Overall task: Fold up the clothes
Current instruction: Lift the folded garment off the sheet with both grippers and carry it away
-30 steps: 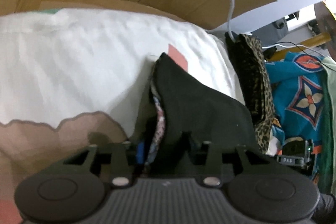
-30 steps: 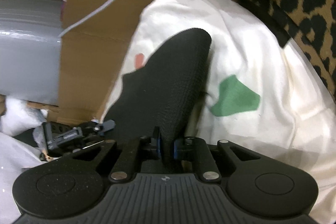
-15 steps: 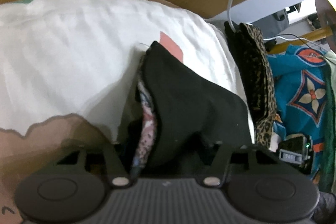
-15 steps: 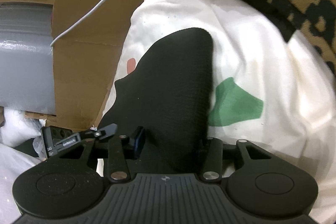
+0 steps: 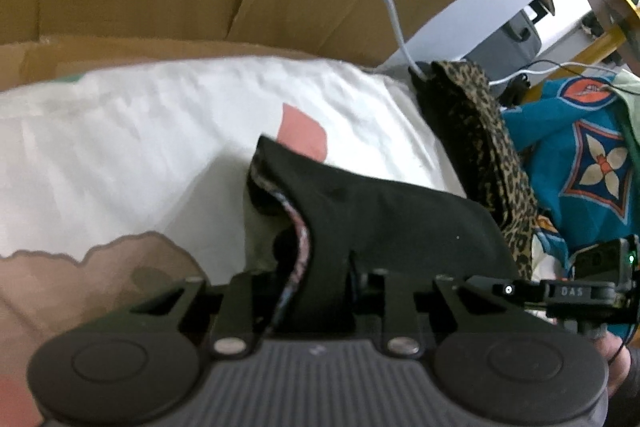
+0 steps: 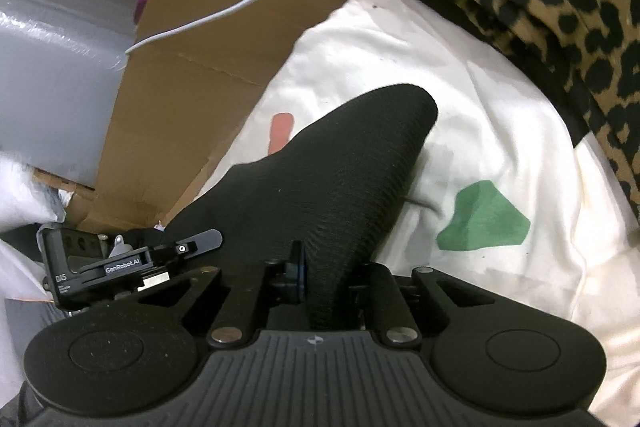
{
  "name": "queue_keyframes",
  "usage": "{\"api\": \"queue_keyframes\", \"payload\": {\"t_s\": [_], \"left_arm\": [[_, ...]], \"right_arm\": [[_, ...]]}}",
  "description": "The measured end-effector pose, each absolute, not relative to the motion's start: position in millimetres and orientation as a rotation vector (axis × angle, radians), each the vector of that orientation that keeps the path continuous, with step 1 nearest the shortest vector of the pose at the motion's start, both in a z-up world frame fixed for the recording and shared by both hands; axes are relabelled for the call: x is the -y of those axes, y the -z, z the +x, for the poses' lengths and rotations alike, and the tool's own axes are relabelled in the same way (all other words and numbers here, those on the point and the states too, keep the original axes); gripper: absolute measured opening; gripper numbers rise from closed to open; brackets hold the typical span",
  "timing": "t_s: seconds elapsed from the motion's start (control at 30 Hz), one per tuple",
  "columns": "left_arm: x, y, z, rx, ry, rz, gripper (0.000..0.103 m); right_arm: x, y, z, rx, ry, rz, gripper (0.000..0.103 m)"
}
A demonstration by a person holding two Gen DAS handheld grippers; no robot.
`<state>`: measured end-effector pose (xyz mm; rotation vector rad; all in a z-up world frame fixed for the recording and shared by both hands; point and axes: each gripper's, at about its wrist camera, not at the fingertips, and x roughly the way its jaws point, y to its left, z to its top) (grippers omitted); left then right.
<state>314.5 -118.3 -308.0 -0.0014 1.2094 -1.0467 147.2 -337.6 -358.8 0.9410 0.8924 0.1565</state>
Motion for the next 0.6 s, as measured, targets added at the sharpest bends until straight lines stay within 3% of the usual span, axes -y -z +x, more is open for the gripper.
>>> {"api": "queue_keyframes", "payload": {"t_s": [0.6], "left_arm": [[87, 214, 272, -1.043, 0.876, -0.059, 0.026]], "right_arm": [[316, 274, 144, -0.791, -0.248, 0.760, 0.009]]}}
